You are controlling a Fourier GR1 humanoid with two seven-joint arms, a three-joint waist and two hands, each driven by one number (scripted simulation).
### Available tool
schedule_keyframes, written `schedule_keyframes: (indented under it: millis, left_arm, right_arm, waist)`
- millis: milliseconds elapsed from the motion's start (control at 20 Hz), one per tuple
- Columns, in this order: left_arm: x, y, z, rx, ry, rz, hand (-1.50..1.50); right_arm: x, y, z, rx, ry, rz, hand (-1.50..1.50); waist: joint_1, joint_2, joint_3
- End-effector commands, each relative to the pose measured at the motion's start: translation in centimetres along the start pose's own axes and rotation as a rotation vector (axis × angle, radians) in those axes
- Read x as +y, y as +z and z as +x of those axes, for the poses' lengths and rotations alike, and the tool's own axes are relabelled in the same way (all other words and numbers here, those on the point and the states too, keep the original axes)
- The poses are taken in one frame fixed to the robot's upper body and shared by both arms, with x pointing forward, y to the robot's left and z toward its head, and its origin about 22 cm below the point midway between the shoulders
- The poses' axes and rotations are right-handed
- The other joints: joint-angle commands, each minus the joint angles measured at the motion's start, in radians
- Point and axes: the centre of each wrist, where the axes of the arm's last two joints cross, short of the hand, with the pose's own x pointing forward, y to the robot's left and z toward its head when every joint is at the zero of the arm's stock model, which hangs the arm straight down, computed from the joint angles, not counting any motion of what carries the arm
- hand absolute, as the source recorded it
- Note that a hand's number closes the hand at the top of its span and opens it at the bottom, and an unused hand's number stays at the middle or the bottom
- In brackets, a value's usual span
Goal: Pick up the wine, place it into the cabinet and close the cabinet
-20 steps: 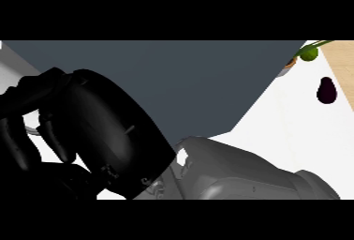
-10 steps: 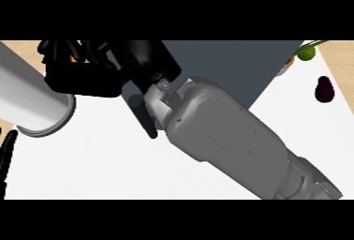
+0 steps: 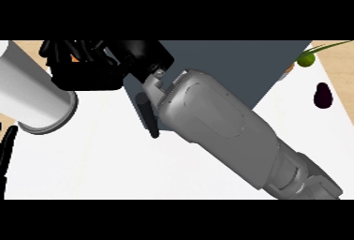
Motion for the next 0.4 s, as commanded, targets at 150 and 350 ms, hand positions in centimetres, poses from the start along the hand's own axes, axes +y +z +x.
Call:
schedule_keyframes:
  millis: [150, 350]
  left_arm:
    - [-0.9, -0.3, 0.0, -0.007, 0.014, -0.006, -1.5]
    - [-0.2, -0.2, -0.1, -0.005, 0.009, -0.006, -1.5]
  right_arm:
    - [-6.3, 0.9, -5.3, 0.122, 0.09, -0.186, 1.5]
    - [-6.6, 0.8, -5.7, 0.122, 0.117, -0.183, 1.5]
  waist:
    - [-0.03, 0.039, 0.027]
    - [-0.027, 0.036, 0.026]
